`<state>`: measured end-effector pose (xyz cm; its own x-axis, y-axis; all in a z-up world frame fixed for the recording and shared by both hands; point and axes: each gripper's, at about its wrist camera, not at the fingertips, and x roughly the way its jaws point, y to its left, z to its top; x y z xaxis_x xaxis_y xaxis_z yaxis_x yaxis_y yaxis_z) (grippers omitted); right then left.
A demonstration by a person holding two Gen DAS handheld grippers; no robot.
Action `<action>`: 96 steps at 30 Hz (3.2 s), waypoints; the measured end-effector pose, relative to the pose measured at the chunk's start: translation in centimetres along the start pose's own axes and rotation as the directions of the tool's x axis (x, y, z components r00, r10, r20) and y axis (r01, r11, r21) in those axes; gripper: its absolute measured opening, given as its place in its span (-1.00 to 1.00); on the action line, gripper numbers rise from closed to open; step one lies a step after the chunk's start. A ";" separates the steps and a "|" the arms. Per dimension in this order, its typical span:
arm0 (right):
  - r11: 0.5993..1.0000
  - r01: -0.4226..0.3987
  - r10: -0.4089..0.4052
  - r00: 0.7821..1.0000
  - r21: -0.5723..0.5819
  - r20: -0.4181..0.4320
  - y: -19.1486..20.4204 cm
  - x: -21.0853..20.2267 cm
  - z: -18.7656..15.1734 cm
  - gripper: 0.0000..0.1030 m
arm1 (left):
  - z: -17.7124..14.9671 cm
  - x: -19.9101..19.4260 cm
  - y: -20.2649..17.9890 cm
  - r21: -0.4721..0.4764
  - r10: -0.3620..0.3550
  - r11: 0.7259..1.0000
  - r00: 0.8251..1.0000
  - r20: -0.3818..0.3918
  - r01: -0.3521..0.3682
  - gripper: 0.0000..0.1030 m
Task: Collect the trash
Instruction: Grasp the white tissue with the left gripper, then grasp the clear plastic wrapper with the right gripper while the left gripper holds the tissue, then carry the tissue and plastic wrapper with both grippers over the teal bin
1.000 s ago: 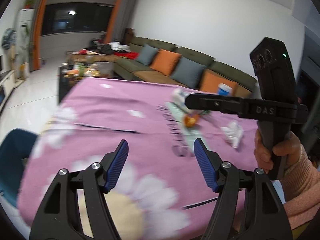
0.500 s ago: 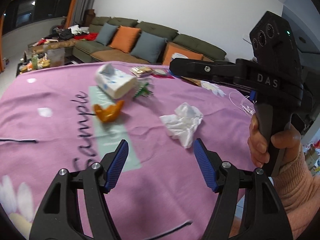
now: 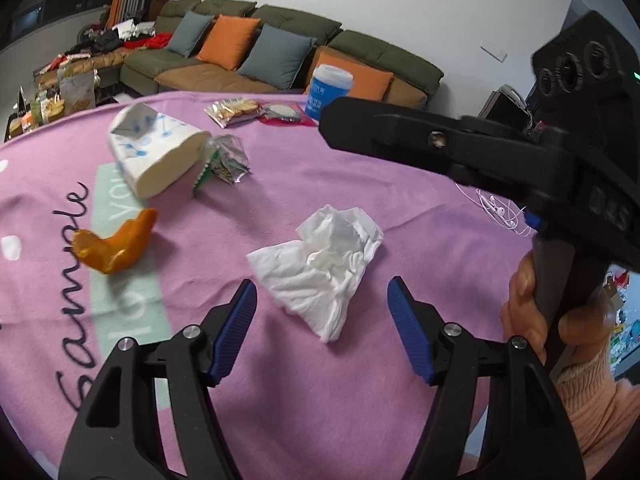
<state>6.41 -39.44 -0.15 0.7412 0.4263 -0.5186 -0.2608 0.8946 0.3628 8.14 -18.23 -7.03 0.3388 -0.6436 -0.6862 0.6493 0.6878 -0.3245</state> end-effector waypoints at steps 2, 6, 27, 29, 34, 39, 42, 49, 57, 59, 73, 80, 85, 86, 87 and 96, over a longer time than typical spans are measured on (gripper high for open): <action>1.000 -0.001 0.001 1.000 0.005 0.001 -0.3 0.0 0.0 -0.06 | 0.2 0.5 0.1 -0.009 -0.002 1.000 1.000 -0.015 0.001 0.25; 1.000 -0.007 0.007 1.000 0.019 -0.003 -0.8 0.1 -0.1 -0.07 | 0.6 1.6 0.4 -0.033 -0.027 0.999 0.998 -0.060 0.025 -0.07; 0.999 0.025 -0.022 0.996 0.033 -0.082 -2.0 4.8 0.4 -0.06 | -1.5 -5.1 2.1 -0.055 0.002 0.998 0.998 0.057 0.001 -0.83; 0.999 0.042 -0.041 0.995 0.014 -0.096 -1.9 5.5 0.5 -0.06 | -1.8 -5.9 2.5 -0.063 0.005 0.998 0.998 0.067 -0.001 -0.83; 0.997 0.074 -0.075 0.988 -0.013 -0.136 -1.8 7.6 0.7 -0.07 | -2.7 -7.5 4.0 -0.103 0.023 0.995 0.996 0.084 -0.014 -0.83; 0.993 0.105 -0.113 0.981 -0.056 -0.155 -1.4 9.0 1.1 -0.14 | -3.6 -8.7 5.2 -0.129 0.043 0.991 0.994 0.099 -0.030 -0.83; 0.992 0.109 -0.119 0.979 -0.068 -0.165 -1.3 9.5 1.2 -0.41 | -4.0 -9.2 5.6 -0.135 0.048 0.990 0.993 0.107 -0.033 -0.83; 0.990 0.111 -0.124 0.978 -0.082 -0.170 -1.5 10.1 1.2 -0.76 | -5.0 -10.5 6.3 -0.141 0.061 0.989 0.991 0.123 -0.043 -0.83; 0.991 0.109 -0.121 0.979 -0.076 -0.163 -1.3 9.7 0.7 -0.95 | -5.5 -11.4 6.7 -0.151 0.081 0.987 0.987 0.136 -0.060 -0.83; 0.989 0.127 -0.139 0.977 -0.080 -0.162 -1.2 9.6 0.7 -0.90 | -5.5 -11.7 6.9 -0.154 0.082 0.986 0.987 0.140 -0.060 -0.83; 0.977 0.166 -0.185 0.972 -0.132 -0.143 -0.2 10.8 1.9 -0.54 | -6.0 -12.6 7.7 -0.173 0.107 0.982 0.982 0.155 -0.080 -0.83; 0.974 0.167 -0.191 0.969 -0.151 -0.159 -0.1 11.8 2.4 -0.81 | -6.6 -13.1 8.1 -0.189 0.120 0.978 0.980 0.158 -0.089 -0.83; 0.980 0.151 -0.170 0.974 -0.130 -0.150 -0.2 11.3 2.4 -0.96 | -6.9 -13.7 8.3 -0.197 0.130 0.976 0.977 0.169 -0.096 -0.83; 0.981 0.148 -0.166 0.975 -0.128 -0.147 -0.1 11.1 2.3 -0.97 | -6.9 -13.9 8.3 -0.197 0.130 0.976 0.976 0.173 -0.095 -0.83; 0.982 0.143 -0.161 0.977 -0.125 -0.143 0.0 10.9 2.3 -0.97 | -6.9 -14.1 8.3 -0.198 0.133 0.975 0.975 0.177 -0.097 -0.83; 0.995 0.041 -0.050 0.994 -0.090 -0.096 2.2 8.1 2.5 -0.97 | -7.4 -16.3 9.4 -0.218 0.174 0.968 0.961 0.217 -0.126 -0.83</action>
<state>13.40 -34.35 -1.63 0.6907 0.3919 -0.6078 -0.2844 0.9199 0.2699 3.73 1.25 -3.69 0.5859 -0.5716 -0.5745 0.4373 0.8198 -0.3697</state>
